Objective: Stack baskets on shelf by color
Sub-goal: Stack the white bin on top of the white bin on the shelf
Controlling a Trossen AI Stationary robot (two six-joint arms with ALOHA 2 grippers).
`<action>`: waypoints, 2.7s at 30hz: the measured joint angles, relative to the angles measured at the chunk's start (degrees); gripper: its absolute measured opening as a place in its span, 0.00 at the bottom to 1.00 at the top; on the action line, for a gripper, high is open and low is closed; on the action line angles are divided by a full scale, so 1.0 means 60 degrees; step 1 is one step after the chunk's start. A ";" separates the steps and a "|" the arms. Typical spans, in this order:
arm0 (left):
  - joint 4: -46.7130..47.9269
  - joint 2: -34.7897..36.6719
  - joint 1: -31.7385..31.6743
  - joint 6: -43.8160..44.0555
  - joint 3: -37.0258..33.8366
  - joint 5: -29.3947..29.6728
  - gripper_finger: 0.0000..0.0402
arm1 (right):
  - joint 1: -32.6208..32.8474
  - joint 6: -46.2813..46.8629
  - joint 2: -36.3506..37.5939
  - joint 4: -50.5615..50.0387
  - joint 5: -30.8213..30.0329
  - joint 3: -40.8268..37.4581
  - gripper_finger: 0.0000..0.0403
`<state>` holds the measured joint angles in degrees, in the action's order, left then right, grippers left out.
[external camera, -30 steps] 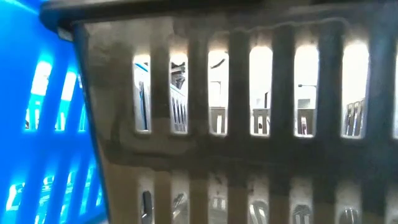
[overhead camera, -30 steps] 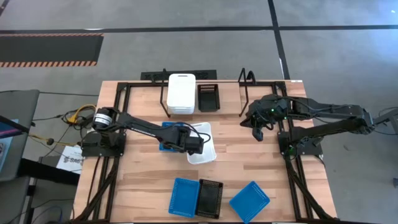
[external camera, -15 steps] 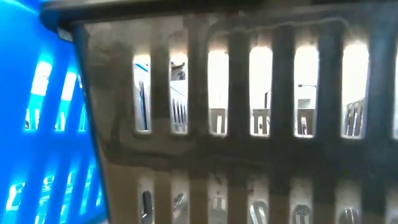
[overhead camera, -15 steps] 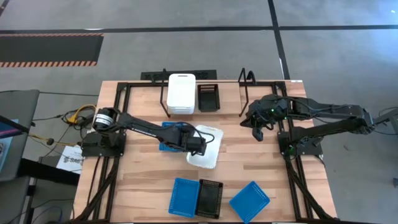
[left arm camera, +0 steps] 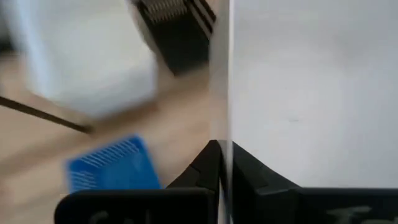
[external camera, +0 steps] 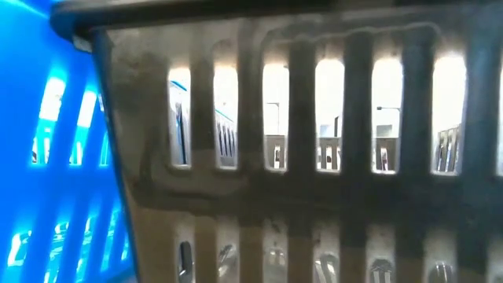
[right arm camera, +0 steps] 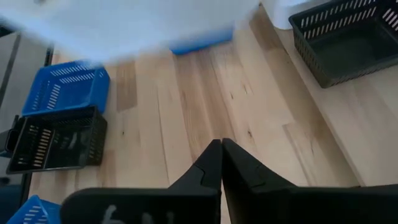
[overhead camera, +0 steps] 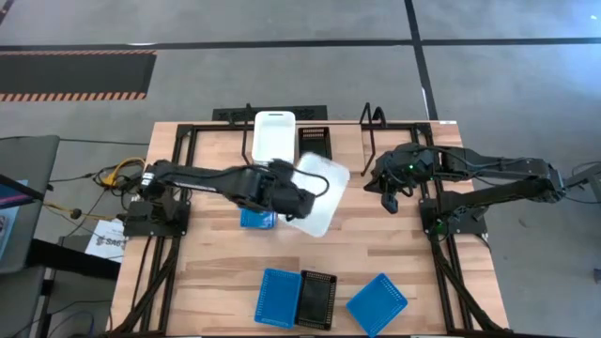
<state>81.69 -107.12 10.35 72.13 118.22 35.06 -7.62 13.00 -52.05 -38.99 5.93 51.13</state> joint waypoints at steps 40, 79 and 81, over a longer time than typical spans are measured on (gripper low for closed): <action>0.1061 -0.0107 -0.6719 -0.5157 0.1682 -0.1588 0.00 | -0.0073 -0.0996 0.0000 0.0428 -0.1523 0.1326 0.00; 0.1367 -0.0753 -0.6374 -0.4279 0.1266 -0.1547 0.00 | -0.0277 -0.1495 0.0669 -0.1506 -0.2550 0.1414 0.00; 0.1368 -0.0719 -0.6251 -0.4053 0.0889 -0.1553 0.00 | -0.0510 -0.1467 0.1038 -0.2105 -0.2690 0.1556 0.00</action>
<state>89.90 -111.43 -27.16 47.82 123.55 25.74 -10.67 4.20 -45.82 -51.63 -10.20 60.47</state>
